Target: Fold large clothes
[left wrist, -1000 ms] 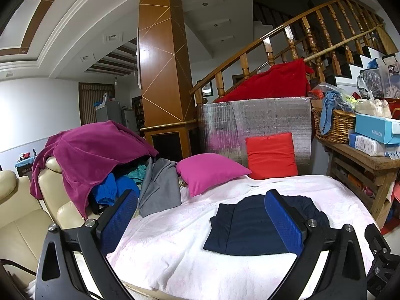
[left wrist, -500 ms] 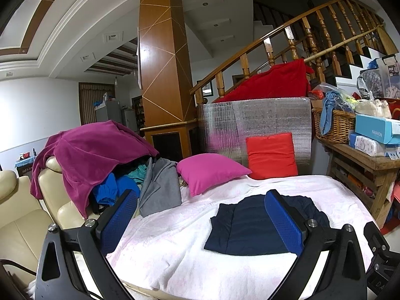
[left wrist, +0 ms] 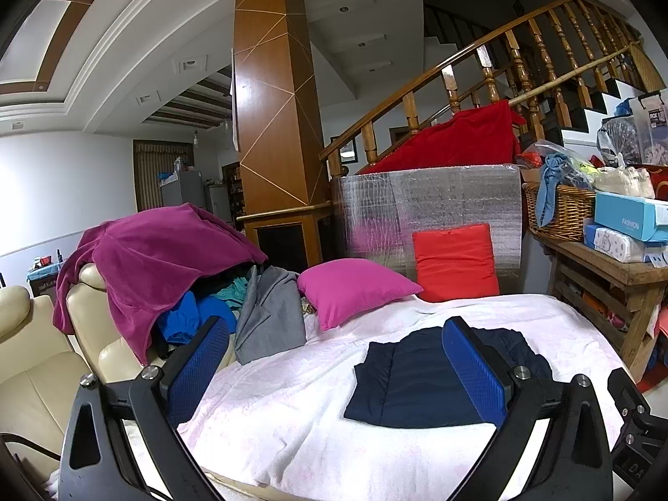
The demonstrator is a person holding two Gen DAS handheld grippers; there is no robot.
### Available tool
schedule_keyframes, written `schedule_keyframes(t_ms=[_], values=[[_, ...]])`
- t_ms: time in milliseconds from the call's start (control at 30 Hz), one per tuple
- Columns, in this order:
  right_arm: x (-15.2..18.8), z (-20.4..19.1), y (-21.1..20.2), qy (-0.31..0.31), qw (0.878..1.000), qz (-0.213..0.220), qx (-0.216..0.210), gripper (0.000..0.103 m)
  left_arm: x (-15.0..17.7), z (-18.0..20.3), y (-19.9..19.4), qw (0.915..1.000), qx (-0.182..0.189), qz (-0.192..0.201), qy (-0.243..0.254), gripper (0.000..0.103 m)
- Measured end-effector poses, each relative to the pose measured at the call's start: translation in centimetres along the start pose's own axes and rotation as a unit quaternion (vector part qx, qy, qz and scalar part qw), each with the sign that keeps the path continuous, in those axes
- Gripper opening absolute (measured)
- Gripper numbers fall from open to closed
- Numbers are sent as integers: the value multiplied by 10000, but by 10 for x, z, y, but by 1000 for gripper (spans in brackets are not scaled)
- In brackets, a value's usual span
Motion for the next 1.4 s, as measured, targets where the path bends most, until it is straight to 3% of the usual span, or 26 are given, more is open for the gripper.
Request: schedule_keyframes(t_ms=[1100, 1400], values=[[5, -19, 7, 2, 10000, -1, -12, 103, 8, -8, 10, 9999, -80, -86, -44, 102], [16, -21, 29, -19, 9998, -191, 91, 103, 21, -2, 41, 9991, -45, -410, 1, 102]])
Point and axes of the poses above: each gripper's, at about its wrist camera, not at the fingertips, and y roughly the way its jaws point, z to its right, x to its underside, the point moved 3 cm from there along y, roughly the way its jaws point, and after that the axes turned 8 degrees about -z, right-handed, at the moved point
